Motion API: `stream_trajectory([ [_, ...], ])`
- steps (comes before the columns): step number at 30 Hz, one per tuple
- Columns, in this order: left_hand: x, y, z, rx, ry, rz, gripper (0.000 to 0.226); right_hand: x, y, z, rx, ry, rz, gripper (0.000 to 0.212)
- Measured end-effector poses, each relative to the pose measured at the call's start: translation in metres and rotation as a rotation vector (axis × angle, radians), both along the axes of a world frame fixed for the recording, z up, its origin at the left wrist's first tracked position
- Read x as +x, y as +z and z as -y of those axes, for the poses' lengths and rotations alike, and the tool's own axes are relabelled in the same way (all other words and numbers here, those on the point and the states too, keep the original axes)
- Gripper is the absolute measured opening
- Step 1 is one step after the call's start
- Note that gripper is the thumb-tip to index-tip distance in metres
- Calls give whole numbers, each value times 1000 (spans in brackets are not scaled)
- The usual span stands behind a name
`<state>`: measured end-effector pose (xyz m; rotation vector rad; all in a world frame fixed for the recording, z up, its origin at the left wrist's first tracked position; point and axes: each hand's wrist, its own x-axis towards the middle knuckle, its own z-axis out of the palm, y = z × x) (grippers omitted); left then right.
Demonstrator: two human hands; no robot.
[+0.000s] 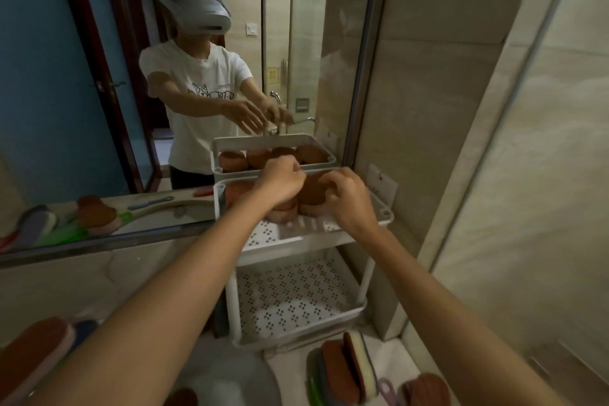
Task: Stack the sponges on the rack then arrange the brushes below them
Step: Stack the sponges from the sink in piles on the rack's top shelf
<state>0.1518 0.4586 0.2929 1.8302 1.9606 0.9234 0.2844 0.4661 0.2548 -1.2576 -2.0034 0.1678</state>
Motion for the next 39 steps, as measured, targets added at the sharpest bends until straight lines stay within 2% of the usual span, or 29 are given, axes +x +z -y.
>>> stream_trajectory([
  [3, 3, 3, 46, 148, 54, 155, 24, -6, -13, 47, 147, 56, -164, 36],
  [5, 5, -6, 80, 188, 52, 221, 22, -8, -30, 79, 170, 74, -248, 36],
  [9, 11, -49, 132, 176, 5, 349, 18, -4, -83, 129, 38, -14, -324, 30],
  [12, 21, -107, 158, -4, 5, 400, 17, 10, -132, 169, -152, -114, -317, 30],
  [17, 47, -199, 206, -384, -6, 527, 24, 39, -206, 232, -487, -267, -150, 24],
  [20, 58, -242, 229, -535, 24, 542, 21, 61, -241, 247, -599, -170, 164, 45],
  [23, 60, -266, 240, -626, 48, 515, 12, 78, -254, 245, -714, -87, 456, 71],
  [29, 61, -274, 239, -654, 116, 449, 8, 86, -251, 212, -746, -6, 835, 82],
  [33, 63, -275, 237, -678, 124, 464, 10, 90, -257, 202, -649, -12, 875, 69],
  [36, 60, -275, 236, -693, 163, 504, 6, 92, -261, 202, -623, 11, 835, 70],
  [39, 60, -275, 235, -707, 190, 527, 23, 91, -258, 202, -591, 18, 766, 67],
])
